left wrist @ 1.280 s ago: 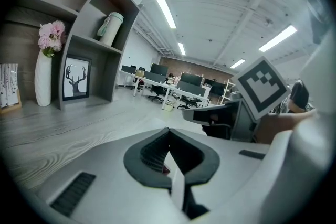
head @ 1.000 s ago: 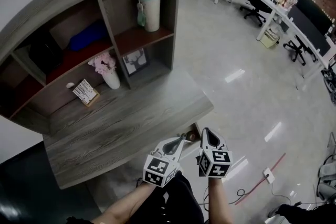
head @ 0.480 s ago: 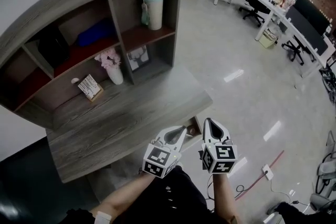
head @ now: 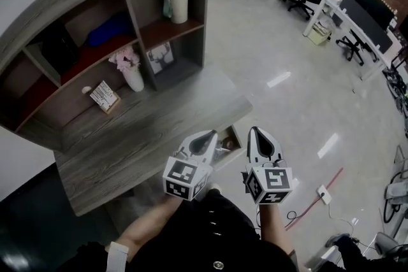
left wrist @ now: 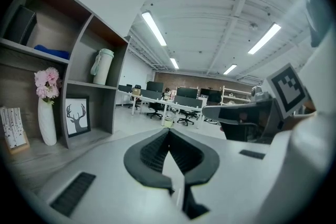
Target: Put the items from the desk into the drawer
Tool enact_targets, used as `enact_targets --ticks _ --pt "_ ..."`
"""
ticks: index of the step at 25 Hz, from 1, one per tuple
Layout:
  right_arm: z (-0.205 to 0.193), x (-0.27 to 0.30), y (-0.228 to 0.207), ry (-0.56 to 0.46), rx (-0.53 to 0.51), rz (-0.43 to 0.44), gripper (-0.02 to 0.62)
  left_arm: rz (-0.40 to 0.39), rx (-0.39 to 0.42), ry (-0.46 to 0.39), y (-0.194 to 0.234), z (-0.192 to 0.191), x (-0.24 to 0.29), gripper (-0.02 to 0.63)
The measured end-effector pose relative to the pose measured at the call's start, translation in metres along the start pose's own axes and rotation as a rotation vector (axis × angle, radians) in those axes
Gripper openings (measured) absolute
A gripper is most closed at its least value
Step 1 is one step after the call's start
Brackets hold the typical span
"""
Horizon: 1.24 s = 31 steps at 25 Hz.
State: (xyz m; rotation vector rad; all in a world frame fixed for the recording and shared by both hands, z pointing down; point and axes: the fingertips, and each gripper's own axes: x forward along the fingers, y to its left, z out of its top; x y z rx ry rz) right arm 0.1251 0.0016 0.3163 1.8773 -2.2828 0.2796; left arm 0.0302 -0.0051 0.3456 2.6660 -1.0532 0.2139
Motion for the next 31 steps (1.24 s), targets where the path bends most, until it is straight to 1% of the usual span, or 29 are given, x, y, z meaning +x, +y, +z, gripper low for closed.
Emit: enact_targets --ticks 2,7,9,14,19,25,31 --pt "0.000 -0.008 0.000 -0.021 0.001 -0.023 0.009 0.004 0.000 -0.006 -0.002 0.001 -0.003 0.009" --pt "-0.010 -0.022 0.000 -0.030 -0.028 -0.079 0.009 0.014 0.008 -0.015 -0.004 -0.003 -0.010 0.009" --pt "-0.013 -0.023 0.000 -0.029 -0.030 -0.082 0.009 0.023 0.007 -0.015 -0.003 -0.006 -0.012 0.009" --pt "-0.018 -0.024 -0.005 -0.028 0.006 -0.097 0.009 0.047 0.004 -0.009 0.004 -0.010 -0.018 0.009" --pt "-0.026 -0.026 -0.003 -0.012 0.010 -0.105 0.009 0.062 0.000 0.007 0.010 -0.017 -0.023 0.009" --pt "-0.029 -0.027 -0.006 -0.011 -0.002 -0.125 0.009 0.064 -0.005 0.020 0.012 -0.022 -0.026 0.009" --pt "-0.032 -0.029 -0.004 0.002 0.000 -0.121 0.009 0.064 -0.018 0.021 0.010 -0.023 -0.029 0.009"
